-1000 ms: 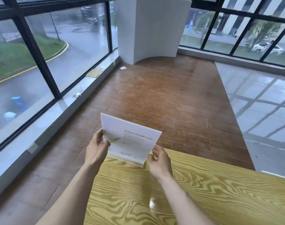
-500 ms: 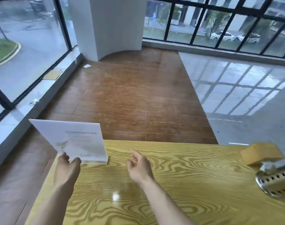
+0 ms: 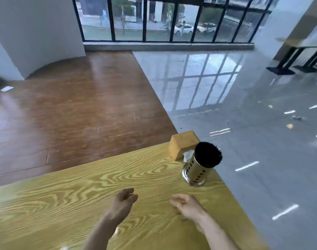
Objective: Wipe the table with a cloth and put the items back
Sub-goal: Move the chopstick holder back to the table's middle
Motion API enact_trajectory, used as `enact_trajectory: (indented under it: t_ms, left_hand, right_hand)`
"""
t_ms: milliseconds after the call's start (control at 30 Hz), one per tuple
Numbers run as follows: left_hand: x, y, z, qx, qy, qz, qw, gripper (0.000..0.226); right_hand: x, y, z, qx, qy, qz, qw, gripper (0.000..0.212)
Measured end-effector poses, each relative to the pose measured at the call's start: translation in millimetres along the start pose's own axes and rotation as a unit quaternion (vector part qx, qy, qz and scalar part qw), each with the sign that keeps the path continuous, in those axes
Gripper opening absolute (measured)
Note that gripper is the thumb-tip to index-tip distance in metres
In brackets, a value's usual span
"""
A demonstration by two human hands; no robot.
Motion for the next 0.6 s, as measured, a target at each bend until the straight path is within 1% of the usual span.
enact_trajectory:
  t_ms: [100,133,200,267,333,433,467,500,533,600]
  left_hand:
    - [-58.1,74.9,-17.4,0.037,0.026,-0.009,0.999,0.045]
    - [-75.1,96.0,-22.2,0.043,0.033,-0.008,0.998,0.045]
    - [-101.0,129.9,-30.8,0.05,0.041,-0.004,0.998,0.052]
    - [-122.3,158.9,-39.7,0.042,0.054,0.004,0.998,0.062]
    - [-138.7,178.1,-46.5,0.026,0.067,0.021,0.997,0.073]
    - [-155.4,197.3,-55.2,0.015,0.072,0.036,0.997,0.087]
    - [-159.5,201.0,-56.9,0.02,0.071,0.044,0.996,0.088]
    - [-162.2,203.2,-57.6,0.028,0.069,0.054,0.996,0.087]
    - [-163.7,205.1,-59.2,0.034,0.068,0.062,0.995,0.084]
    - [-162.9,205.6,-62.4,0.033,0.06,0.075,0.995,0.08]
  right_hand:
    - [-23.8,-92.0,-19.7,-0.076,0.014,-0.016,0.997,0.02]
    - [-28.7,-115.7,-26.9,-0.11,0.015,-0.029,0.993,0.02]
    - [-29.1,-149.0,-34.7,-0.172,0.011,-0.062,0.983,0.026]
    - [-22.1,-170.7,-40.2,-0.215,0.005,-0.084,0.973,0.032]
    - [-12.9,-179.1,-48.5,-0.222,-0.008,-0.104,0.969,0.05]
    - [-2.6,-178.8,-70.1,-0.182,-0.042,-0.118,0.975,0.074]
    - [-0.9,-176.4,-77.7,-0.166,-0.049,-0.128,0.976,0.078]
    - [2.1,-173.1,-81.9,-0.151,-0.058,-0.139,0.977,0.076]
    - [6.1,-170.0,-83.7,-0.142,-0.066,-0.147,0.977,0.069]
    - [11.4,-164.5,-86.9,-0.147,-0.081,-0.154,0.974,0.057]
Point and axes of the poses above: each hand's wrist, its own z-axis away from the middle knuckle, its own y-axis out of the palm, x = y × z, the point moved 2 cm from there along -z, towards the middle knuckle, and after that the axes turned 12 degrees about -z, right-handed, at the moved point
